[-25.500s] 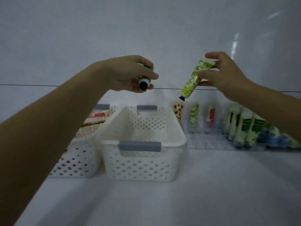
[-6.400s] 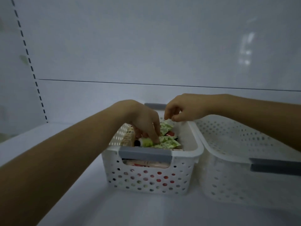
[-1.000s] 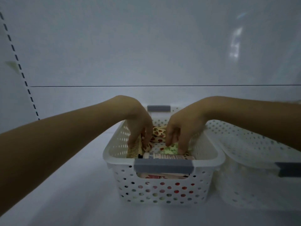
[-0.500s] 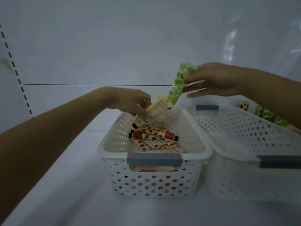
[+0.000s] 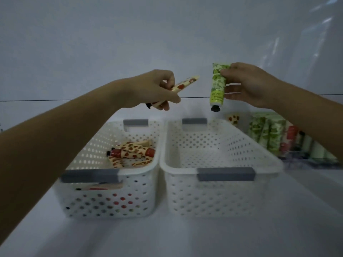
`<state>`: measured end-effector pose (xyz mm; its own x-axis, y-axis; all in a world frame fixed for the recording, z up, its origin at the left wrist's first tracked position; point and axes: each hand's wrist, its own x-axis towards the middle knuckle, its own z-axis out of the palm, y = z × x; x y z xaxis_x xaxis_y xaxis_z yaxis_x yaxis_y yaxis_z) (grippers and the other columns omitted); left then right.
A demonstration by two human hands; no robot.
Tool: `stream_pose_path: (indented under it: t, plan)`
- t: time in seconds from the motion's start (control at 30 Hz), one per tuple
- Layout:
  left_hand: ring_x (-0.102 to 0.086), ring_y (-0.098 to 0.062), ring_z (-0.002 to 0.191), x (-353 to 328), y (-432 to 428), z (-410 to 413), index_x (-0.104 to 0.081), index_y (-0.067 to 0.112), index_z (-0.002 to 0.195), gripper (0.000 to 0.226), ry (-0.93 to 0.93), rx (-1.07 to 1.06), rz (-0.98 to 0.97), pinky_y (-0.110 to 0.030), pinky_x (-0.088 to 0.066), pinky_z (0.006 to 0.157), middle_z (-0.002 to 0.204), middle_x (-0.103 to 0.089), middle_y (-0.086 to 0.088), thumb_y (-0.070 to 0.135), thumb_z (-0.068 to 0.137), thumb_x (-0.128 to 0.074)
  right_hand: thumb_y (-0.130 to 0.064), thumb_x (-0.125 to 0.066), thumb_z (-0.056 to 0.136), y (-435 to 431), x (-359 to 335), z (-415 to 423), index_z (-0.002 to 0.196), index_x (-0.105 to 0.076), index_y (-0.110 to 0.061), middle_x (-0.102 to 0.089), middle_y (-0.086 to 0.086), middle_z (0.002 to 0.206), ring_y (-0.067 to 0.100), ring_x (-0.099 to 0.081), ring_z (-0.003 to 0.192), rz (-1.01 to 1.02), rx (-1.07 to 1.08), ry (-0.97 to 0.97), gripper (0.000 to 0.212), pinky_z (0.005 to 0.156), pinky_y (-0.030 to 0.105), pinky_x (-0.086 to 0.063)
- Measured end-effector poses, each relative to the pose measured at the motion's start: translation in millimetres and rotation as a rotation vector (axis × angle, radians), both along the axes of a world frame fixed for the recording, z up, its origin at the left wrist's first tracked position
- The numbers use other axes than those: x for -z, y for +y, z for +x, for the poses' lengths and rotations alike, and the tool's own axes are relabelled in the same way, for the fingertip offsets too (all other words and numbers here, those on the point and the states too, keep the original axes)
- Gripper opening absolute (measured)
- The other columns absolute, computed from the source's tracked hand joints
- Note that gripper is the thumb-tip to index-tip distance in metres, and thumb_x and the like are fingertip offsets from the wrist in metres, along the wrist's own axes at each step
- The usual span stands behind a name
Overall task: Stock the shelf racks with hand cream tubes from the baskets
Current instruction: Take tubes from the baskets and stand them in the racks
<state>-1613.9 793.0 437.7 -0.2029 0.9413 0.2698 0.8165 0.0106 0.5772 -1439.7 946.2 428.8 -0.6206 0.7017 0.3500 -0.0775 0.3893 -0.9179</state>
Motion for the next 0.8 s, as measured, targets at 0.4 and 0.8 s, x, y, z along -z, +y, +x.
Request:
stream_pose_path:
  t: [0.4, 0.8]
  plan:
    - [-0.063, -0.018, 0.083, 2.2, 87.3, 124.4, -0.057, 0.012, 0.096, 0.010, -0.098, -0.098, 0.006, -0.019, -0.054, 0.060, 0.095, -0.059, -0.006, 0.015, 0.093, -0.048, -0.014, -0.056, 0.091, 63.4, 2.0, 101.0, 0.115, -0.052, -0.020, -0.065, 0.004, 0.088, 0.013, -0.065, 0.069, 0.336, -0.050, -0.295, 0.025, 0.074, 0.026, -0.054]
    - [-0.064, -0.026, 0.086, 26.4, 114.7, 174.4, -0.054, 0.016, 0.070, 0.022, -0.155, -0.350, 0.046, -0.038, -0.056, 0.081, 0.093, -0.059, -0.010, 0.001, 0.084, -0.060, -0.028, -0.070, 0.079, 79.0, 16.6, 126.6, 0.098, -0.054, -0.023, -0.061, -0.001, 0.107, 0.020, -0.059, 0.096, 0.731, -0.110, -0.670, 0.026, 0.083, 0.036, -0.049]
